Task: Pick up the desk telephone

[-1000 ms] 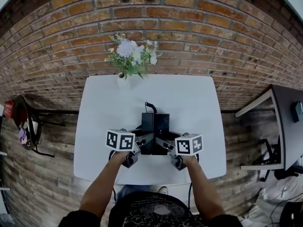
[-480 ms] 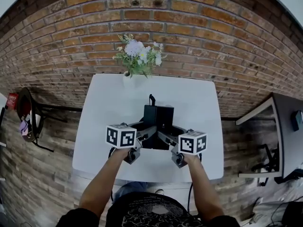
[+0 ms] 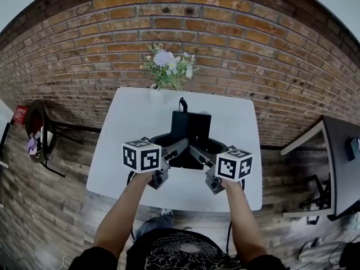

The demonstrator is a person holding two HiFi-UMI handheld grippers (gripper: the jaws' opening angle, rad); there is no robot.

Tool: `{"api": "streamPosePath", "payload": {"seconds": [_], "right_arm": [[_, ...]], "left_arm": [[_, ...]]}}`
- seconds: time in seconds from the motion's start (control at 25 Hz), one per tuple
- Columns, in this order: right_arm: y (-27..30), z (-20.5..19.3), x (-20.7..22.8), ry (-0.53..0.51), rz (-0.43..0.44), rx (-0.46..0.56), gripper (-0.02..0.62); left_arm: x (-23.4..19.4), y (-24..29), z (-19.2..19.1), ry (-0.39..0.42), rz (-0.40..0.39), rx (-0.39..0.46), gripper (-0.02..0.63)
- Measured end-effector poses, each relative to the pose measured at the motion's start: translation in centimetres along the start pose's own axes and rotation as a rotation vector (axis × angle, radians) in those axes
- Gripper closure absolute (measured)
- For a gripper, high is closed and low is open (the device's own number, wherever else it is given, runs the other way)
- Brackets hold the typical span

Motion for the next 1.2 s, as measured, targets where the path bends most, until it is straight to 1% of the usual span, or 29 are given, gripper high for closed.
{"api": "streamPosePath", "payload": {"seconds": [0.16,0.36,0.64,0.92,1.2], "right_arm": [[-1.4,1.6,-1.9,-0.064,0.015,0.042,0.334],[-2.8,3.1,-4.3,-0.124,0.034,0.087,0.333],[-5.2,4.5,-7.3,-0.185,0.053,0.151,0.333],[-7.2,4.9,-9.6,-0.245,0.062,0.191,0.333],[-8.4,5.0,-10.6,-0.267,0.064,0.203,0.333]], "left_arm": [[2.3,-1.4,1.5,0.052,0.004,0.052,0.408],[4.7,-3.2,2.7,0.092,0.01,0.121,0.408],[8.2,-5.4,4.1,0.167,0.011,0.183,0.408],[11.0,-7.1,4.2,0.221,0.008,0.226,0.408],[12.4,-7.8,4.1,0.228,0.004,0.245,0.408]]}}
Point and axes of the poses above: the fingertips, and each gripper's own axes: y forward along the fingers, x to its right, z out of its top, the point moved 3 cm from there along -y, backward along the fingers, and after that the axes turned 1 degree about z, right-handed, at the moved point
